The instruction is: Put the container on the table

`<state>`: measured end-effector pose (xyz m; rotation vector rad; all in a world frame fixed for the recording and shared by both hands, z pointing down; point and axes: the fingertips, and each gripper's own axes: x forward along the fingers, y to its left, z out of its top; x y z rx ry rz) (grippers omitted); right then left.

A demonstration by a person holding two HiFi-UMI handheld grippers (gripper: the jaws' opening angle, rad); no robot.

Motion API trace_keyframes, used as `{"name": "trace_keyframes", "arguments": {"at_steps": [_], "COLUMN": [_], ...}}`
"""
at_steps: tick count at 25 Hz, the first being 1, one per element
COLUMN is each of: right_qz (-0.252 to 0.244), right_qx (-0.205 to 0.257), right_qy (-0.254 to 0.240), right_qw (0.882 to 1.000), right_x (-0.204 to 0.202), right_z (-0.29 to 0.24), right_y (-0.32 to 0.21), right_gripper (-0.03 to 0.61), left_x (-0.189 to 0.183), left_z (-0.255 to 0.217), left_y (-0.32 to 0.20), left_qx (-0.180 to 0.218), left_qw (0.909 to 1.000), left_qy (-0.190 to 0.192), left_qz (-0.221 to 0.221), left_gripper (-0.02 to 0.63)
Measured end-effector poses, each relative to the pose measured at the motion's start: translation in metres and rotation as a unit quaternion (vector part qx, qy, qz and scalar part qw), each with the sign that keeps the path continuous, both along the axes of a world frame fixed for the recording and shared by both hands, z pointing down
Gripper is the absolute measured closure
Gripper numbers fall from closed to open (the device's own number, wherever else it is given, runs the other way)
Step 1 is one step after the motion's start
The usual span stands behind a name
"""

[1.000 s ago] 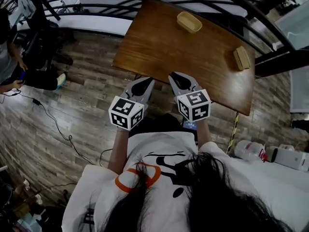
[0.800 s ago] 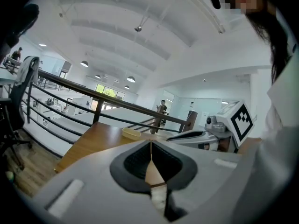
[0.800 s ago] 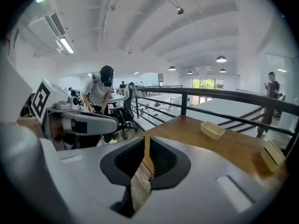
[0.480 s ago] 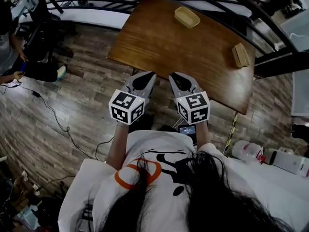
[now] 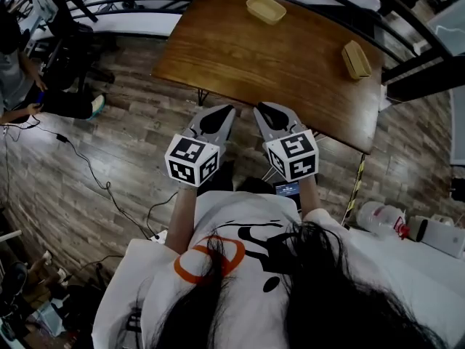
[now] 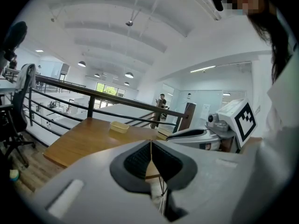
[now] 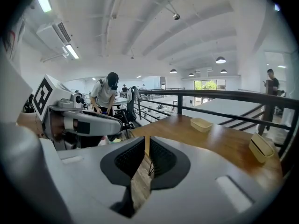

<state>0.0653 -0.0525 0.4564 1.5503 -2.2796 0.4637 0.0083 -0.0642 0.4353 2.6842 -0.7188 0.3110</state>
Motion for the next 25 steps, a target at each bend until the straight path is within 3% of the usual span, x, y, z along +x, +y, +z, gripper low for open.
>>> {"name": "trace_keyframes", "arguments": {"at_steps": [6, 13, 25], "right_qz": [-0.015, -0.033, -0.044], "right_qx": [0.007, 0.022, 0.036], "right_qy": [-0.019, -0.009, -0.004], "right_qw": [1.000, 0.999, 0.998], "right_x": [0.012, 0.018, 0.028], "right_z": [0.000, -0.003, -0.005], "right_y": [0.042, 0.080, 0.110], "right_gripper": [0.529, 0.555, 0.555], "left_x": [0.018, 0.027, 0.033], "left_z": [0.002, 0.004, 0.000], "left_y": [0.046, 0.091, 0.123], "left_qx": [0.002, 0.007, 0.020], "left_qw": [0.9999, 0.9997, 0.9992], "left_qy": [-0.009, -0.019, -0.020], "left_qz": [-0.010, -0.017, -0.028], "left_gripper": [0.614, 0.614, 0.614]}}
